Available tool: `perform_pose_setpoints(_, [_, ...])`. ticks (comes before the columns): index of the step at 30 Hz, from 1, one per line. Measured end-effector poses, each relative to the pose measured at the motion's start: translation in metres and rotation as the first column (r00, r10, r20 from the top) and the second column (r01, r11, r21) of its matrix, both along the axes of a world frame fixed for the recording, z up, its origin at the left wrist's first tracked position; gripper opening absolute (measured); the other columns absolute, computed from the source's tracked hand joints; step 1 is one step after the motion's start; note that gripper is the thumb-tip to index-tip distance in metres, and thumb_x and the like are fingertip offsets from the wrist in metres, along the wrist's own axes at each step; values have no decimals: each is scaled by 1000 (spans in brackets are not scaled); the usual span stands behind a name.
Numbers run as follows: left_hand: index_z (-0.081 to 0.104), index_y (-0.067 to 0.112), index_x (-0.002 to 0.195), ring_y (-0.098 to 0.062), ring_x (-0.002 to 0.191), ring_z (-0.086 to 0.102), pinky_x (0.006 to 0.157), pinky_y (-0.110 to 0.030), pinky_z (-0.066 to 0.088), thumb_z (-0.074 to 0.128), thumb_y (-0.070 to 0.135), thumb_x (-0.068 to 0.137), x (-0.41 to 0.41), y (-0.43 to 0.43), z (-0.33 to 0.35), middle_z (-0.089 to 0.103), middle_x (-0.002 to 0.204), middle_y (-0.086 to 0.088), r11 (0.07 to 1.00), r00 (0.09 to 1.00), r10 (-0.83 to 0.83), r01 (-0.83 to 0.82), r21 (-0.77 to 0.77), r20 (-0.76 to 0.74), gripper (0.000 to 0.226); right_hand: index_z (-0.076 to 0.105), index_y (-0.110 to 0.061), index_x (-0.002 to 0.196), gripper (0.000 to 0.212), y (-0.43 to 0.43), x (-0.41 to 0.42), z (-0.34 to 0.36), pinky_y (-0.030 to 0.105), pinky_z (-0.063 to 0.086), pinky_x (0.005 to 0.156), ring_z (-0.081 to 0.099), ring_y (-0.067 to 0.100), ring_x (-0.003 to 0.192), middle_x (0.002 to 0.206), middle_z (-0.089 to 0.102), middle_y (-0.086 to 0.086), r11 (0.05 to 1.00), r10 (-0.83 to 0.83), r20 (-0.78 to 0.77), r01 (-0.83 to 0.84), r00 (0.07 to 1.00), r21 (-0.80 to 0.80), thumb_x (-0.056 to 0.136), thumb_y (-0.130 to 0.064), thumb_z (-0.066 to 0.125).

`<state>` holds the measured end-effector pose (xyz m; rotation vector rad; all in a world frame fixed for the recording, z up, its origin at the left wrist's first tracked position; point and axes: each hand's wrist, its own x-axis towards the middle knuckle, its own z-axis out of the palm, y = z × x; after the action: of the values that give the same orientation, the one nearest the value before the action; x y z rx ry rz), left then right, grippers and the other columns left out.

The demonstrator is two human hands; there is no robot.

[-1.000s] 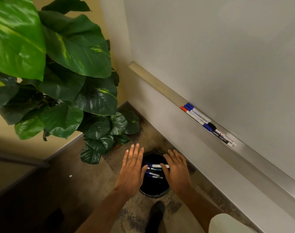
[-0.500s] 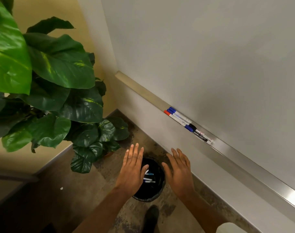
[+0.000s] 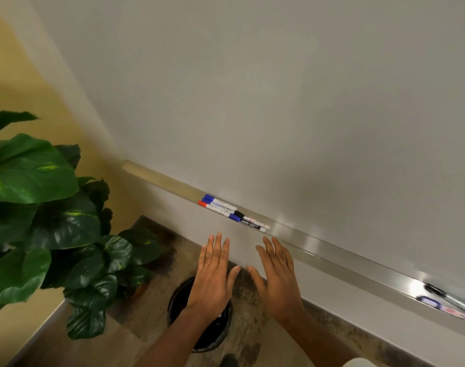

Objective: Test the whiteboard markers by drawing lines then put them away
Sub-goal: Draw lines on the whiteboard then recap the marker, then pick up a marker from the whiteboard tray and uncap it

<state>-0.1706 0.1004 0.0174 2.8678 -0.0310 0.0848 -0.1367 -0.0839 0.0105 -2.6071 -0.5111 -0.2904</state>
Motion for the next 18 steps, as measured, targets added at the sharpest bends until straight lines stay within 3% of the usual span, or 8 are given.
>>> perform_pose_setpoints(5, [-6,18,163,-15,154,-25,125,-36,-15,24,54,109,20,-51,12,-20,169,-2,994,994,-108,108,-12,-8,71,44,-18,145,57,-55,-3,13,33,2,124,5,14,153,161,29,3,994,-106,40,107,994,-24,101,-54,40])
perform_pose_setpoints(9, [-12,21,162,-15,154,-25,123,-33,-19,20,57,109,32,-96,18,-26,168,1,980,980,-199,199,-27,-6,72,45,-18,146,59,-104,-8,16,43,17,119,16,20,152,163,27,3,979,-195,47,197,980,-50,102,-56,37])
perform_pose_setpoints(13, [-16,24,160,-11,152,-29,124,-32,-17,9,63,104,39,-145,23,-30,166,6,953,956,-294,292,-79,-15,72,47,-15,145,60,-158,-15,15,45,22,118,19,22,152,162,28,5,954,-283,66,288,957,-84,102,-55,37])
perform_pose_setpoints(16, [-17,26,160,-10,152,-28,125,-34,-12,4,67,100,45,-179,23,-31,166,8,929,933,-360,355,-109,-25,75,48,-13,145,59,-197,-24,14,43,19,120,19,22,152,161,30,6,934,-334,97,344,937,-102,101,-52,42])
perform_pose_setpoints(18, [-17,26,160,-10,153,-28,127,-37,-8,1,69,99,50,-201,21,-29,166,8,912,915,-402,396,-105,-41,77,46,-15,146,59,-222,-30,14,40,9,124,13,20,153,162,28,6,908,-395,80,402,915,-119,100,-52,43])
